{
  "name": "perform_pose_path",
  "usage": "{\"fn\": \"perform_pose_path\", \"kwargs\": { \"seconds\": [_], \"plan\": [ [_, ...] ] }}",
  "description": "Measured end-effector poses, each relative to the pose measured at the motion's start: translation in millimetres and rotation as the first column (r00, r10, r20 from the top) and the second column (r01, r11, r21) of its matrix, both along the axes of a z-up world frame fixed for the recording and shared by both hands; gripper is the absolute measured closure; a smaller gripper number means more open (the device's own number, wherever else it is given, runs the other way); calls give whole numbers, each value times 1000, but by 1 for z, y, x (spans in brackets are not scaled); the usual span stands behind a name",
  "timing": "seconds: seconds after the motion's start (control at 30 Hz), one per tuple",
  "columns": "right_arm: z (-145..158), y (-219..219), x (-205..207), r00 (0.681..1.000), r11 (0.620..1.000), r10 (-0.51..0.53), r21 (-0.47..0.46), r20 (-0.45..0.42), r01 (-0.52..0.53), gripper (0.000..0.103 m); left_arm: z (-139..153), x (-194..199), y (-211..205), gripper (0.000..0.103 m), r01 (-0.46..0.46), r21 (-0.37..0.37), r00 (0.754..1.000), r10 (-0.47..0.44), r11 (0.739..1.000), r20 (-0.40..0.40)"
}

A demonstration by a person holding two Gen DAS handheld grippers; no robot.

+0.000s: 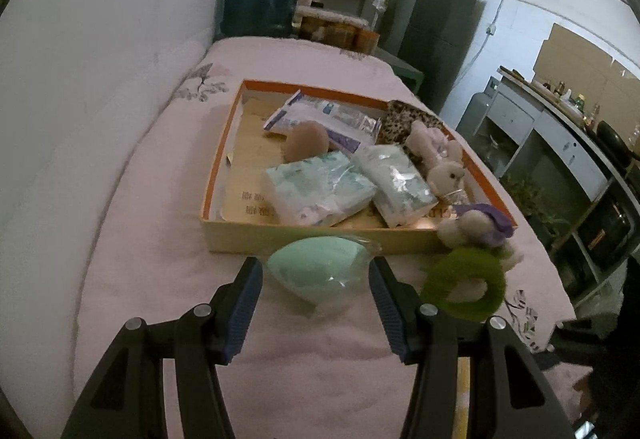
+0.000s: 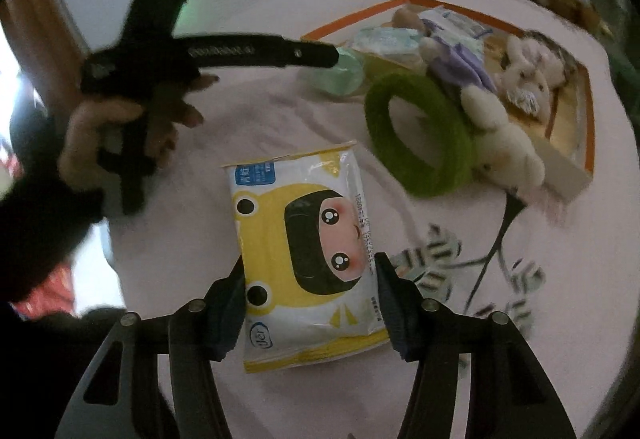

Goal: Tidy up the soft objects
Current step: 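Grasp the mint-green sponge with the left gripper while the right gripper grasps the yellow wipes pack, then carry the sponge with the left gripper while the right gripper carries the wipes pack to the tray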

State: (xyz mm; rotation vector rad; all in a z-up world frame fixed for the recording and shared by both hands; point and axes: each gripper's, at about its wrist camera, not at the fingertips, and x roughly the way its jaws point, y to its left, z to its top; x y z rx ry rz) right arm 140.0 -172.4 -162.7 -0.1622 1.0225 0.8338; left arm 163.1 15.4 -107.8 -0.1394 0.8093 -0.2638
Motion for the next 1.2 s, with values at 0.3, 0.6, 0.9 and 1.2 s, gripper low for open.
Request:
{"fn": "perform_pose_path", "kwargs": {
  "seconds": [0.3,0.6,0.9,1.2],
  "plan": [
    [2,0,-25,992,991,-120,60,-35,122,43,-14,16,-10,44,28,29,999,-28,999,-30],
    [5,3,-37,971,971,-238,-5,22,238,43,-12,10,-9,55,26,20,1000,-25,999,-17],
    [15,9,-40,964,965,-260,-21,48,262,43,10,-13,-12,55,39,30,998,-41,999,48],
    [44,7,-49,954,960,-274,-15,124,278,43,51,-37,-9,55,20,3,991,-20,1000,129]
  ]
}}
